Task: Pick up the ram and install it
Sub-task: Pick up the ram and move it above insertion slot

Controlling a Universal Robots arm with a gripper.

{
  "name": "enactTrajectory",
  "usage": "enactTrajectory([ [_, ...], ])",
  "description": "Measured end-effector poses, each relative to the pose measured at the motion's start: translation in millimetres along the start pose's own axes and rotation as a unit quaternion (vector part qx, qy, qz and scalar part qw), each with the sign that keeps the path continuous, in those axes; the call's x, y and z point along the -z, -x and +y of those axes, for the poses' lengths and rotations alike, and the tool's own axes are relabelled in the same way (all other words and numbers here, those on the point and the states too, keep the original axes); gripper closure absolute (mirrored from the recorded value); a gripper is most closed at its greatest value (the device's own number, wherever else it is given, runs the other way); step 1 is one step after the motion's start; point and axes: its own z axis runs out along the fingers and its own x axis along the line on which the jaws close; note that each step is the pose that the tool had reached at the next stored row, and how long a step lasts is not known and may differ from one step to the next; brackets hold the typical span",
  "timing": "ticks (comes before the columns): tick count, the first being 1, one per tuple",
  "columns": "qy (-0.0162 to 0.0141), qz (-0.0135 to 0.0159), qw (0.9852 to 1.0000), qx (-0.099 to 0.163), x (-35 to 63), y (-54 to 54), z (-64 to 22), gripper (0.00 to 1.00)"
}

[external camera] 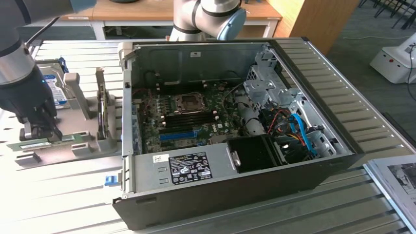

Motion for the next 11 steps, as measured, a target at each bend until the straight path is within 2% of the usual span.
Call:
enactTrajectory([
  [11,0.0000,0.0000,1.0000,0.000,14.4,0.0,-0.3,0.89],
])
